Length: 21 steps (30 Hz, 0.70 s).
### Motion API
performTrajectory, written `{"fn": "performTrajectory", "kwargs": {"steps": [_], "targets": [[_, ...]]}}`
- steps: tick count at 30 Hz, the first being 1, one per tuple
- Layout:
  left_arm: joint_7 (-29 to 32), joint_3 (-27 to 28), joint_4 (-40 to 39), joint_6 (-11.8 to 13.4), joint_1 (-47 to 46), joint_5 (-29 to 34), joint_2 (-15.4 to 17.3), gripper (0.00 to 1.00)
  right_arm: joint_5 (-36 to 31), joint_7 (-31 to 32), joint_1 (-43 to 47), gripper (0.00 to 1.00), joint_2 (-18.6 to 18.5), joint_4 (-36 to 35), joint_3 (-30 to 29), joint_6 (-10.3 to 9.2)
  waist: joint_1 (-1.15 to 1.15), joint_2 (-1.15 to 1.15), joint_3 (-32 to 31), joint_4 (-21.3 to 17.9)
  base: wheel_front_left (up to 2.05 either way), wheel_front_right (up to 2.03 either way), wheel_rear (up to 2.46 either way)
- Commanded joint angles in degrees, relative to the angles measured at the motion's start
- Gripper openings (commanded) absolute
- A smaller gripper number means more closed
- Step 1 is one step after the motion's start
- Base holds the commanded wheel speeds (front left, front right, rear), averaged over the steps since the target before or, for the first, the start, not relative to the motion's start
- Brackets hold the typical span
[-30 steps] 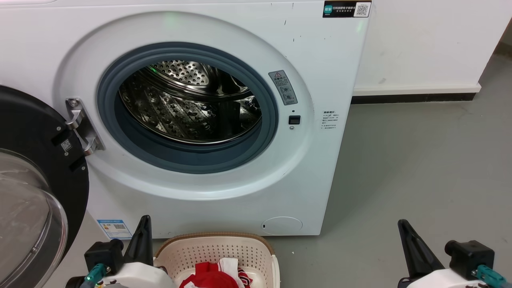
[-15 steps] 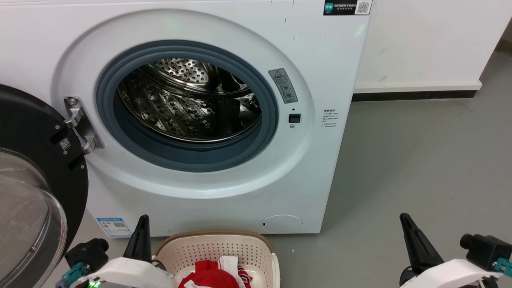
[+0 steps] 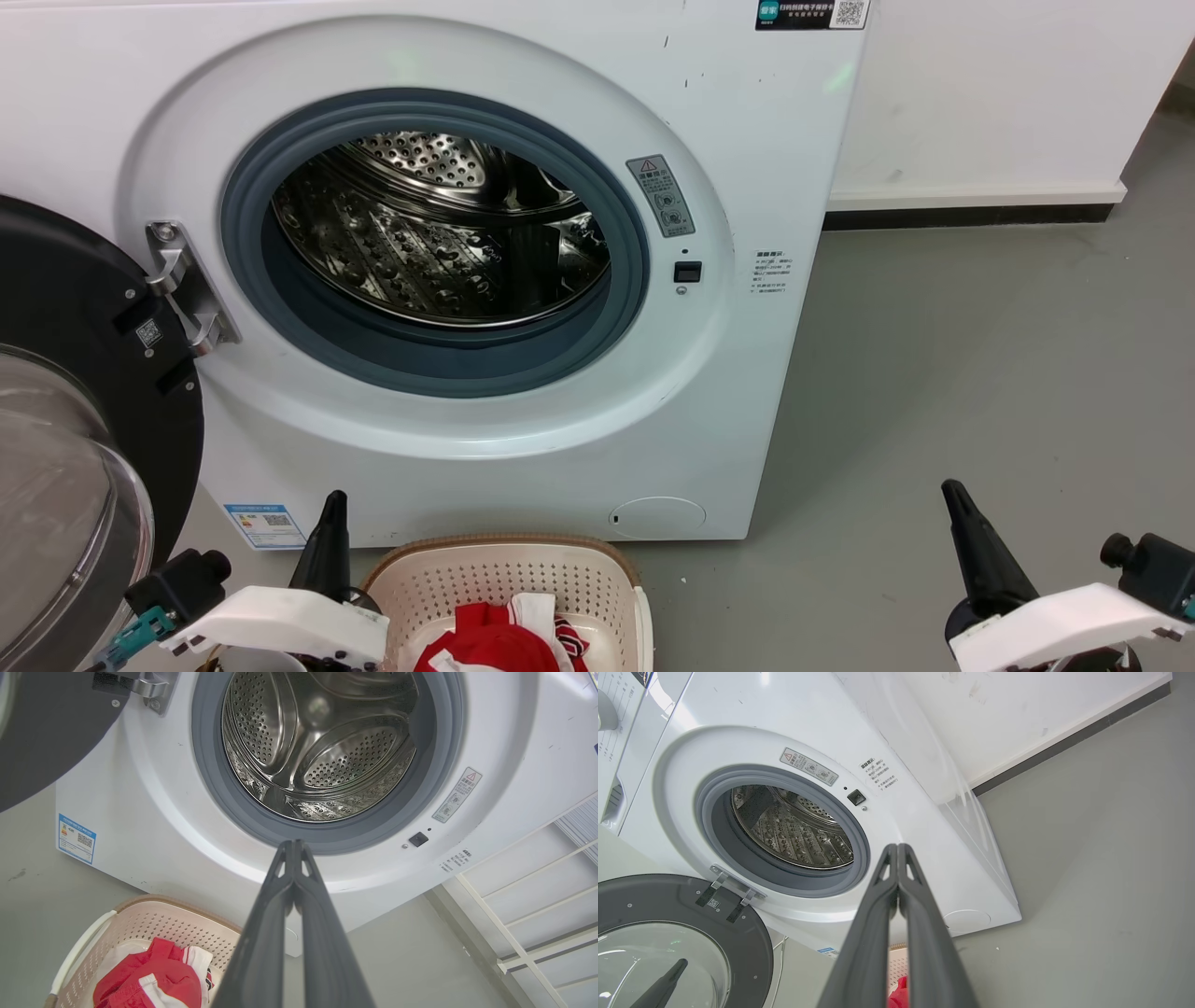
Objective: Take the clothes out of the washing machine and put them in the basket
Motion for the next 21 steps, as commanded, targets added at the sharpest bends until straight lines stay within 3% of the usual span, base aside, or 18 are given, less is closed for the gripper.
{"fn": "performTrajectory", "kwargs": {"steps": [1, 21], "targets": [[0.28, 0.47, -0.59, -0.35, -1.51, -1.41, 0.03, 0.00, 1.72, 0.10, -2.06, 0.00, -0.42, -0.33, -0.20, -0.01, 0.00, 0.00, 0.02, 0.00, 0.00, 0.00, 0.00], [3.40, 2.23, 0.78, -1.79, -3.26, -17.37, -0.64, 0.00, 18.84, 0.87, -4.97, 0.00, -0.64, 3.30, -1.31, -0.02, 0.00, 0.00, 0.79, -0.03, 0.00, 0.00, 0.00]]}}
